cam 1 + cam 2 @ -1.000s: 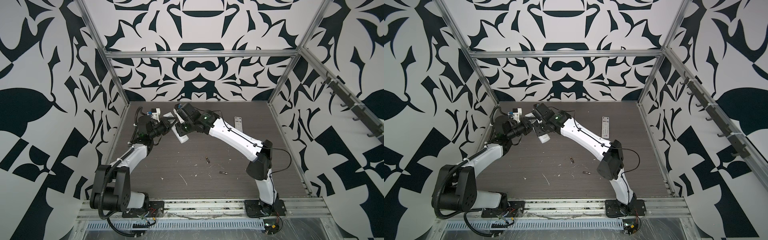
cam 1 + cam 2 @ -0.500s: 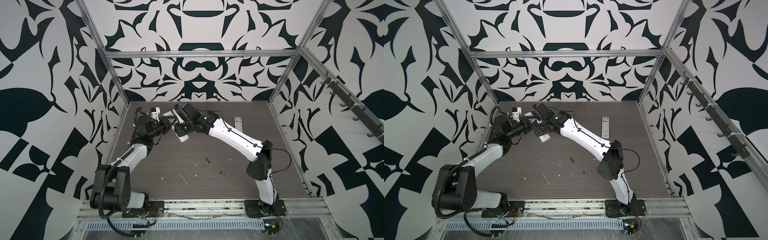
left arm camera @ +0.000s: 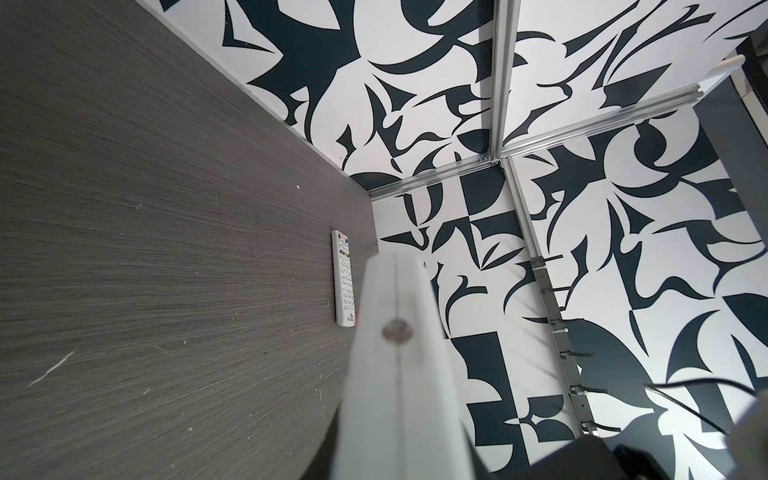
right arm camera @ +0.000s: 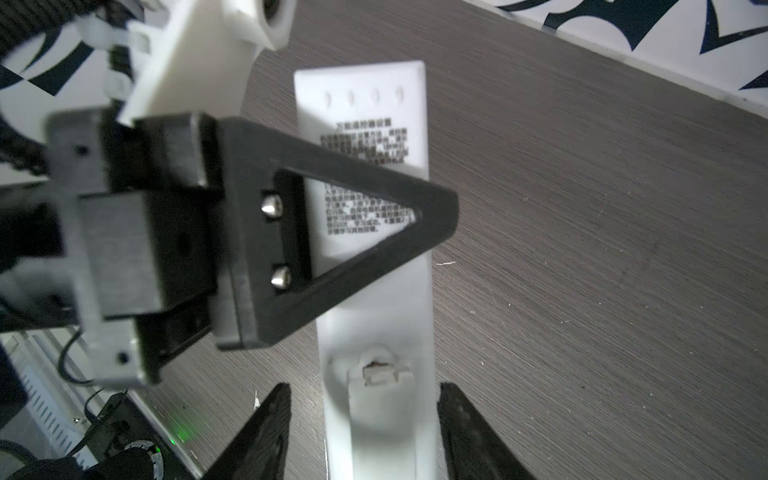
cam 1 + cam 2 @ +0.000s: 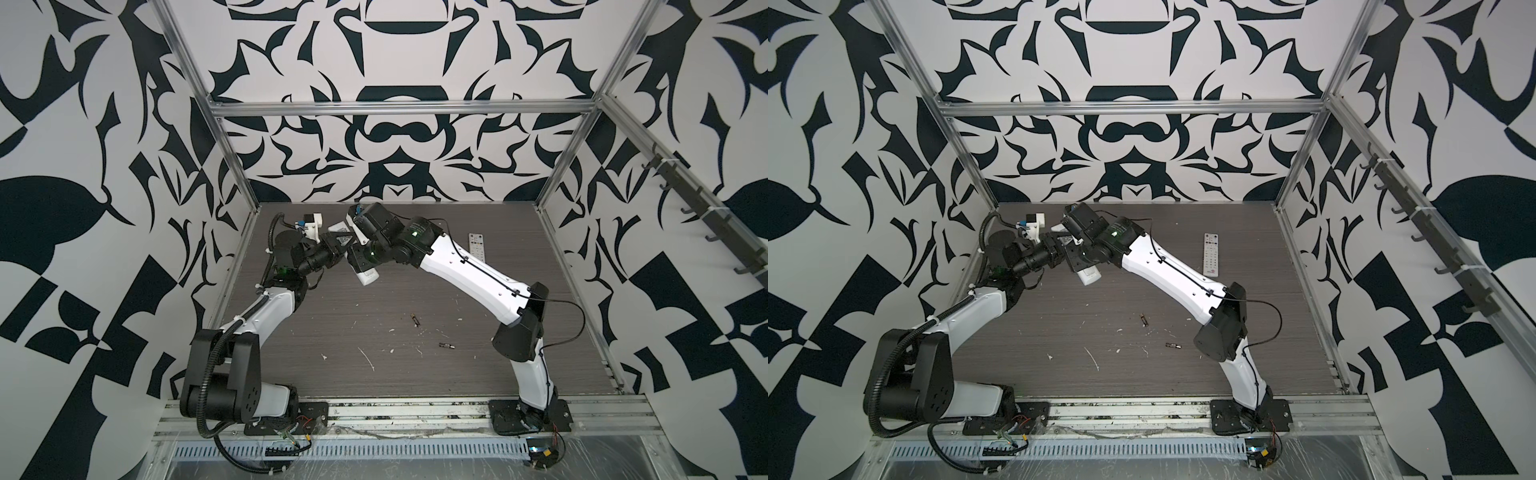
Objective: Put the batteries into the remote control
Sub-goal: 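Lower the cover onto the battery compartment with the right gripper, then slide the cover along the compartment to close it with the right gripper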
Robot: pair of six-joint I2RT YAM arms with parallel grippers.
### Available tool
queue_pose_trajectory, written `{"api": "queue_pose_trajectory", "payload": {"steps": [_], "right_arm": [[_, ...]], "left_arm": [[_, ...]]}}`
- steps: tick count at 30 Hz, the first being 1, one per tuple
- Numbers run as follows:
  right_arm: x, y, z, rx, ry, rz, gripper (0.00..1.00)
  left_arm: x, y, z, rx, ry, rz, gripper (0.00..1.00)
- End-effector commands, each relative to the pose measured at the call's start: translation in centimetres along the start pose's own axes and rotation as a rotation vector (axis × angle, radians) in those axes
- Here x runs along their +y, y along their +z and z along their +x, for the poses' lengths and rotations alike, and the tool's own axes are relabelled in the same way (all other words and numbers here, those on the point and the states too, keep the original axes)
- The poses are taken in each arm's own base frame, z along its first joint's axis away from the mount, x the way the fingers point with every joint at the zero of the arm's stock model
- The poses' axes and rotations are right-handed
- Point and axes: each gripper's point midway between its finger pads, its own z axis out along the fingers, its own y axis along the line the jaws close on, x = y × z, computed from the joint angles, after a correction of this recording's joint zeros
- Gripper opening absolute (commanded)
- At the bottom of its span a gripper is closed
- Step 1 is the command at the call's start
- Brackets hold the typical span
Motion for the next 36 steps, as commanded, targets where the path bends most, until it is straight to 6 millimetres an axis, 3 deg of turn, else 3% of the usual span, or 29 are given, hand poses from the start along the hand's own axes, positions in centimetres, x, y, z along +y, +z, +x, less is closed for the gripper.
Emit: {"api": "queue_pose_trajectory", "payload": {"steps": [1, 6, 10, 13, 18, 24, 36], "right_arm": [[0.5, -6.0, -2.6, -0.107, -0.018, -0.013, 0.60], [1.9, -8.7, -2.2, -0.109, -0.087, -0.113, 0.61], [3.3, -10.5, -0.9, -0.106, -0.237, -0.224, 0.61], [2.8, -11.0, 0.5, -0.066, -0.304, -0.264, 0.58], [0.8, -9.9, 2.0, 0.015, -0.345, -0.247, 0.51], [0.5, -7.4, 2.5, 0.057, -0.284, -0.246, 0.51], [-0.4, -4.7, 3.0, 0.111, -0.193, -0.218, 0.46]], "left_arm": [[-1.9, -0.3, 0.4, 0.028, 0.038, 0.058, 0.00], [-3.4, -0.5, 1.3, 0.097, 0.053, 0.113, 0.00], [-4.9, -0.8, 2.0, 0.152, 0.055, 0.174, 0.00], [-5.7, -1.0, 2.4, 0.190, 0.051, 0.212, 0.00], [-6.8, -1.3, 2.8, 0.219, 0.054, 0.241, 0.00], [-7.2, -1.5, 2.9, 0.222, 0.058, 0.240, 0.00], [-7.1, -1.6, 3.0, 0.225, 0.057, 0.234, 0.00]]}}
